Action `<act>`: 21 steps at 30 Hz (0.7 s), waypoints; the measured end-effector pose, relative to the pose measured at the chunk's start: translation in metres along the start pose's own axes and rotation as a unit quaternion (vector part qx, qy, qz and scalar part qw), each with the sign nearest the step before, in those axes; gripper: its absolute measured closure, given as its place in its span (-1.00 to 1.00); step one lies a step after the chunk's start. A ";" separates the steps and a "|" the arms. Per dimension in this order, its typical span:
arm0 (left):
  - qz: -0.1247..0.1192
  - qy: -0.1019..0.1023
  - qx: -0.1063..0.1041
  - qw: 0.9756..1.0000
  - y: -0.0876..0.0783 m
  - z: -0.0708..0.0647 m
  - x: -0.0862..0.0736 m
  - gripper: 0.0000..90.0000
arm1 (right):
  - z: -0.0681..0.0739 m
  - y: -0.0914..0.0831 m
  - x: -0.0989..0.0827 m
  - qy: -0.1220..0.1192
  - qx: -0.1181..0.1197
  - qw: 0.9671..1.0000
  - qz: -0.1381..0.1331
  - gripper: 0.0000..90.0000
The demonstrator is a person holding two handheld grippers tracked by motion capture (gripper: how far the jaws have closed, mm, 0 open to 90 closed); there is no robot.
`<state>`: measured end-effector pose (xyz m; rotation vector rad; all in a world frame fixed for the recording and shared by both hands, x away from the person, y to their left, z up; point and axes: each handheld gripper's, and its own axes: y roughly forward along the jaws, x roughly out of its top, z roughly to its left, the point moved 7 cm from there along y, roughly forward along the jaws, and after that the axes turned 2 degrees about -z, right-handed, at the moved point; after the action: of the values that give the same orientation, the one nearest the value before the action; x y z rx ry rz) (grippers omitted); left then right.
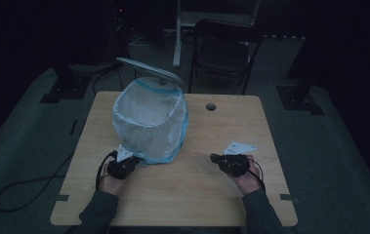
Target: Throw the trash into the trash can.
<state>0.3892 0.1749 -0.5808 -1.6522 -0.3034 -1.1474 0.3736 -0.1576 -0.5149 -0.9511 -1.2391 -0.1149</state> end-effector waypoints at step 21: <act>0.000 -0.001 -0.002 1.000 0.000 0.000 0.000 1.00 | 0.000 -0.004 0.016 -0.009 -0.004 1.000 -0.013 0.93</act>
<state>0.3895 0.1752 -0.5807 -1.6563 -0.3013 -1.1473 0.3767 -0.1537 -0.4995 -0.9449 -1.2696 -0.1320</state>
